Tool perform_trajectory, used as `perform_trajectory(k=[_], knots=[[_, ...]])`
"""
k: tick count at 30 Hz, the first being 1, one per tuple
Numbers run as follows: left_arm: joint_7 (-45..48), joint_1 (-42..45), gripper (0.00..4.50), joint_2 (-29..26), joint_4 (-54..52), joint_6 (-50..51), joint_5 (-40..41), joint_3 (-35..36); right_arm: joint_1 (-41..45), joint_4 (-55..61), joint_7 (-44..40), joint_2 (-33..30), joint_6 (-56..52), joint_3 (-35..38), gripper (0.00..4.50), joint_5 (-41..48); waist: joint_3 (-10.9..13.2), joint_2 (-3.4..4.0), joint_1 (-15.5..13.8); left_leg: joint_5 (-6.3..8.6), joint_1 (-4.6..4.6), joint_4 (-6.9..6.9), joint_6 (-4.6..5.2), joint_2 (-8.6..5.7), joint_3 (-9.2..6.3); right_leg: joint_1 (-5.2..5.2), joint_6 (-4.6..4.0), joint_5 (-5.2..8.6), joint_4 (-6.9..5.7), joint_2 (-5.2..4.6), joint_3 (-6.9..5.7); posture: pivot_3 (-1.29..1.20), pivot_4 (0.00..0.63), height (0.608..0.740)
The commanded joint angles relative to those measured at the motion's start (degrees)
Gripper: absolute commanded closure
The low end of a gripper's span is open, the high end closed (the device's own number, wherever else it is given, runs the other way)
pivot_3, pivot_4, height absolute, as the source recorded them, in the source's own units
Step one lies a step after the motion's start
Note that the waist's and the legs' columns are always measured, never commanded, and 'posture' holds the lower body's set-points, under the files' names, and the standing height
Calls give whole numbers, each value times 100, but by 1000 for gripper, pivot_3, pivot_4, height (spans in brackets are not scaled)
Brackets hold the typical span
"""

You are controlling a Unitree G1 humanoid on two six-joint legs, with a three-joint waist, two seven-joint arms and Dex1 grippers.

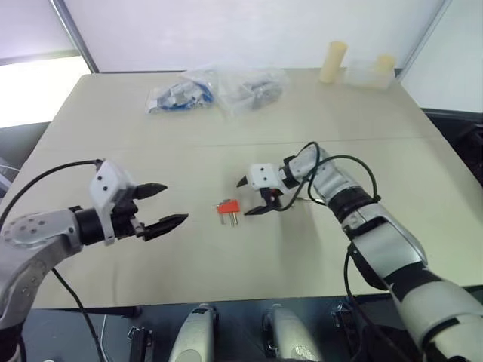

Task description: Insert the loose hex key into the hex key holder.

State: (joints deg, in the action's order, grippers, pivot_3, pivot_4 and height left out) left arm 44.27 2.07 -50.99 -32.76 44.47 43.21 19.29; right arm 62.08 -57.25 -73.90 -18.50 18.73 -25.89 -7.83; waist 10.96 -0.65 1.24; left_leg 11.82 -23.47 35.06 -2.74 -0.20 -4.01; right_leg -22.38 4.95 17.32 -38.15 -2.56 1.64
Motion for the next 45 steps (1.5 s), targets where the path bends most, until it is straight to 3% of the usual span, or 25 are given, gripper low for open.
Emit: perform_trajectory(k=[1,25,28,32,33,41,45], knots=[[-18,-14,35,-25,-186,-105,32,204,136,-218,35,154,167,147,275,-57,0,0,5,0,2,0,0,0,1,1,0,0,-1,0,0,0,150,740],[96,-261,35,-109,-162,-422,-324,238,208,-576,-11,639,79,416,275,-246,0,1,135,0,3,-6,0,1,0,-2,0,0,-3,1,0,0,150,740],[80,-276,0,-97,-176,-435,-336,247,224,-668,70,642,133,415,1159,-324,0,1,136,0,4,-6,0,1,0,-1,0,0,-3,1,0,0,150,740],[47,-308,0,-81,-195,-481,-375,245,219,-798,156,635,196,394,3194,-433,0,1,133,0,5,-5,-1,1,0,0,-1,0,-5,0,0,0,150,740],[40,-314,0,-81,-197,-497,-383,246,206,-828,193,628,209,375,3487,-477,0,1,132,0,6,-4,-1,1,0,0,-1,0,-6,0,0,0,150,740],[7,-294,0,-34,-170,-557,-428,198,71,-671,738,483,629,335,3472,-694,0,1,132,0,11,-3,-1,1,-1,5,-3,-2,-8,0,0,0,150,740],[-30,-110,0,97,29,-606,-400,66,-400,361,2258,47,1733,380,3472,-1173,0,1,78,0,8,-2,-1,-2,-3,5,-3,-2,-7,-2,0,0,150,740]])
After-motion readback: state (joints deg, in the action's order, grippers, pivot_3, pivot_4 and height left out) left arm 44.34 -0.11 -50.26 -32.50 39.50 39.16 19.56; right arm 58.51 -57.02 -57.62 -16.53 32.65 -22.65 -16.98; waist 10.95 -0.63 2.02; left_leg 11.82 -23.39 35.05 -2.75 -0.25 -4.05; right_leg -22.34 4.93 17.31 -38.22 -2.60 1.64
